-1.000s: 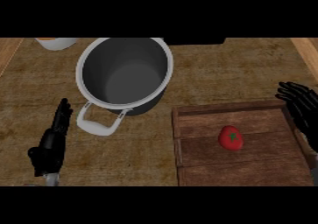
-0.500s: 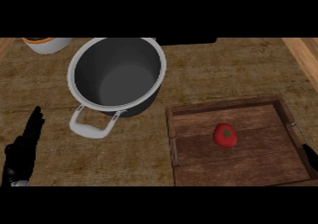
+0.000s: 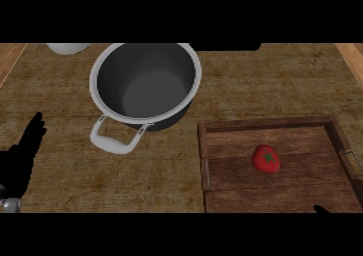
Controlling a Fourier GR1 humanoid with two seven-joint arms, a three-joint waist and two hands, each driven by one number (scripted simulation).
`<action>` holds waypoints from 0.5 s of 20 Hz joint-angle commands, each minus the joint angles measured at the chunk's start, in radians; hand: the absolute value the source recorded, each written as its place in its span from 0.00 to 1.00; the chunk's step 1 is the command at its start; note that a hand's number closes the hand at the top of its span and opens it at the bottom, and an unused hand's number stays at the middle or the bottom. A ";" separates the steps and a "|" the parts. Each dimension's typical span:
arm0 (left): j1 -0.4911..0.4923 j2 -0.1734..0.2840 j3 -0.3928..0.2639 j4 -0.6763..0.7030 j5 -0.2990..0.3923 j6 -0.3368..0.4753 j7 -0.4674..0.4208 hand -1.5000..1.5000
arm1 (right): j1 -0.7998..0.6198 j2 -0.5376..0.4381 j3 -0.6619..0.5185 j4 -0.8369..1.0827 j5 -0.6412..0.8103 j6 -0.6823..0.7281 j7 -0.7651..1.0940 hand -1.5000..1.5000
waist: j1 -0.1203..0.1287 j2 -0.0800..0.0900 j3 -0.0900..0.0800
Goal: Pick the tomato from the tray and place it in the pot
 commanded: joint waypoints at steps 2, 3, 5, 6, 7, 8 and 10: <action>-0.026 -0.008 -0.016 -0.009 0.000 -0.023 0.019 0.50 | -0.020 -0.011 0.076 -0.153 0.192 0.198 0.344 0.00 | 0.035 0.006 0.002; -0.009 -0.007 -0.015 -0.009 -0.011 -0.019 -0.004 0.50 | -0.067 -0.027 0.066 -0.183 0.183 0.265 0.418 0.00 | 0.046 0.006 0.002; -0.069 -0.009 -0.021 -0.008 -0.020 -0.009 0.048 0.50 | -0.092 -0.069 0.094 -0.229 0.162 0.404 0.514 0.00 | 0.039 0.009 0.002; -0.034 -0.010 -0.021 0.000 -0.009 -0.030 0.010 0.50 | -0.125 -0.079 0.098 -0.221 0.142 0.461 0.571 0.00 | 0.059 0.011 0.001; -0.063 -0.014 -0.022 -0.010 -0.009 -0.019 0.046 0.50 | -0.148 -0.087 0.112 -0.200 0.129 0.516 0.620 0.00 | 0.060 0.012 0.002; -0.072 -0.011 -0.030 -0.025 -0.014 -0.019 0.071 0.50 | -0.180 -0.077 0.135 -0.202 0.125 0.559 0.679 0.00 | 0.061 0.010 0.004; -0.078 -0.024 -0.047 -0.012 -0.037 -0.011 0.059 0.50 | -0.240 -0.087 0.144 -0.206 0.056 0.668 0.770 0.00 | 0.063 0.011 0.004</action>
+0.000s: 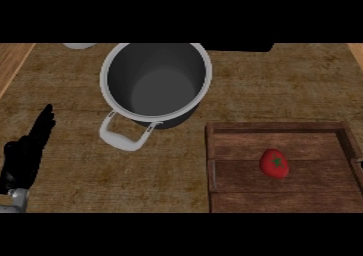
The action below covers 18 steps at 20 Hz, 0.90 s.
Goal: Pick the tomato from the tray and place it in the pot
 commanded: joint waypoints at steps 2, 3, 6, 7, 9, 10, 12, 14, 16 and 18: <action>-0.035 -0.008 -0.011 -0.027 -0.011 0.004 0.033 0.50 | -0.174 -0.010 0.032 0.013 -0.118 0.266 0.278 0.00 | 0.017 0.000 0.003; -0.019 -0.001 -0.001 -0.017 -0.001 -0.009 0.024 0.50 | -0.220 -0.002 0.018 0.003 -0.149 0.298 0.333 0.00 | 0.024 0.001 0.002; -0.005 0.015 0.013 -0.021 0.004 -0.025 0.029 0.50 | -0.307 0.027 0.023 0.047 -0.206 0.352 0.412 0.00 | 0.013 -0.005 0.003; -0.040 0.009 0.016 0.013 0.009 -0.037 0.017 0.50 | -0.374 0.056 0.030 0.138 -0.202 0.331 0.409 0.00 | 0.019 0.002 0.003; -0.012 0.002 0.019 0.015 0.006 -0.032 0.019 0.50 | -0.420 0.072 0.028 0.185 -0.217 0.340 0.414 0.00 | 0.003 -0.005 0.004; -0.001 -0.021 -0.002 -0.001 -0.021 -0.002 0.006 0.50 | -0.472 0.080 0.014 0.150 -0.241 0.377 0.475 0.00 | 0.007 -0.006 0.003; -0.007 -0.019 0.017 0.006 -0.008 -0.009 0.018 0.50 | -0.481 0.065 0.011 0.182 -0.263 0.401 0.475 0.00 | -0.008 -0.009 0.004; 0.060 0.003 0.026 -0.013 0.001 -0.038 -0.030 0.50 | -0.480 0.085 0.037 0.260 -0.225 0.381 0.464 0.00 | 0.005 -0.010 0.004; 0.013 -0.037 -0.004 -0.001 -0.034 0.006 0.014 0.50 | -0.493 0.095 0.041 0.272 -0.222 0.406 0.477 0.00 | -0.016 -0.009 0.004; -0.006 -0.006 0.016 -0.015 -0.027 -0.016 0.034 0.50 | -0.550 0.133 0.047 0.340 -0.196 0.395 0.477 0.00 | -0.011 -0.010 0.004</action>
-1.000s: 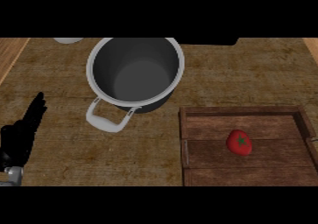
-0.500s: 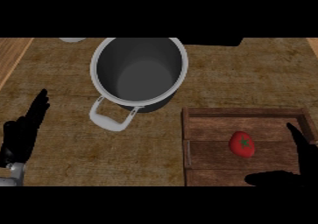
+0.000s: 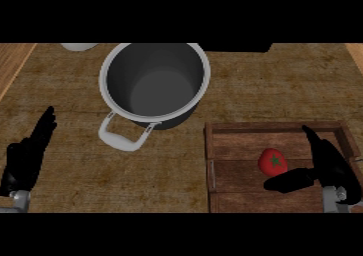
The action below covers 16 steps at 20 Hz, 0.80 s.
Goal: Pick the tomato from the tray and place it in the pot
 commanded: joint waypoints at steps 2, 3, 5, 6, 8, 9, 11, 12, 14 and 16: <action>0.029 -0.010 0.015 0.006 -0.001 -0.001 -0.027 0.50 | -0.110 0.046 0.010 0.096 0.010 0.098 0.249 0.00 | -0.006 -0.002 0.000; -0.001 -0.009 0.018 0.009 0.002 -0.004 -0.002 0.50 | -0.136 0.059 0.031 0.142 0.024 0.095 0.249 0.00 | -0.005 0.000 0.001; 0.035 0.025 0.043 -0.030 0.016 -0.026 0.000 0.50 | -0.146 0.029 -0.034 0.132 -0.037 0.146 0.249 0.00 | -0.009 -0.005 0.001; 0.037 -0.008 0.016 0.001 -0.008 -0.011 -0.022 0.50 | -0.183 0.060 -0.021 0.195 -0.015 0.112 0.249 0.00 | -0.006 -0.002 0.001; -0.003 -0.004 0.040 0.036 0.003 -0.023 -0.024 0.50 | -0.204 0.083 -0.013 0.224 -0.009 0.120 0.249 0.00 | -0.015 -0.001 0.000; 0.005 0.005 0.038 0.002 -0.012 -0.009 0.003 0.50 | -0.179 0.068 -0.021 0.228 -0.025 0.131 0.227 0.00 | -0.017 -0.003 0.002; 0.045 0.018 0.058 -0.015 0.018 -0.041 -0.008 0.50 | -0.207 0.116 -0.006 0.286 0.018 0.080 0.232 0.00 | -0.007 -0.003 0.001; -0.001 0.011 0.064 0.040 0.002 -0.035 -0.026 0.50 | -0.193 0.088 -0.020 0.279 0.000 0.119 0.214 0.00 | -0.022 -0.002 0.001; 0.018 0.009 0.062 0.012 0.010 -0.049 -0.012 0.50 | -0.239 0.123 -0.019 0.354 0.039 0.082 0.197 0.00 | -0.014 -0.002 0.002; 0.019 -0.021 0.038 0.017 -0.013 -0.034 -0.028 0.50 | -0.224 0.130 -0.017 0.328 0.042 0.098 0.220 0.00 | -0.021 -0.004 0.001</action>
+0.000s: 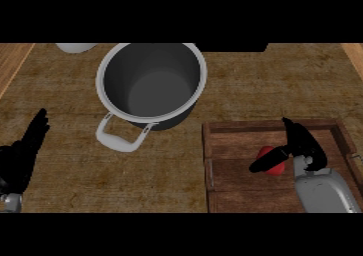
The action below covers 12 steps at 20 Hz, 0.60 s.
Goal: Pick the tomato from the tray and place it in the pot
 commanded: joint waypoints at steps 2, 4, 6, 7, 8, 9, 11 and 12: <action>0.036 -0.001 0.032 0.020 0.008 -0.021 -0.048 0.50 | 0.010 0.002 -0.013 0.018 0.009 0.067 0.173 0.00 | -0.009 -0.001 0.001; 0.007 -0.017 0.014 0.021 -0.009 -0.011 -0.023 0.50 | 0.022 0.025 0.006 0.000 0.040 0.051 0.192 0.00 | -0.015 -0.001 0.001; 0.004 -0.019 0.015 -0.029 -0.013 0.008 0.026 0.50 | 0.009 0.027 -0.020 0.079 0.039 0.046 0.131 0.00 | -0.006 0.001 0.002; 0.018 0.000 0.038 -0.035 0.010 -0.019 0.015 0.50 | 0.070 0.017 -0.020 0.021 0.039 0.044 0.119 0.00 | -0.012 -0.002 0.002; -0.001 -0.026 0.003 -0.012 -0.019 -0.003 0.023 0.50 | 0.024 0.068 -0.007 0.107 0.072 -0.003 0.104 0.00 | -0.006 0.003 0.002; 0.053 -0.015 0.025 -0.079 -0.005 0.007 0.031 0.50 | 0.015 0.008 -0.068 0.087 0.029 0.058 0.093 0.00 | 0.001 -0.001 0.002; 0.024 -0.015 0.016 -0.014 -0.010 -0.030 0.001 0.50 | 0.001 0.063 -0.028 0.077 0.043 0.066 0.133 0.00 | -0.007 0.001 0.001; 0.023 -0.018 0.010 -0.047 -0.020 -0.010 0.040 0.50 | -0.012 0.052 -0.035 0.095 0.033 0.093 0.122 1.00 | -0.004 0.001 0.002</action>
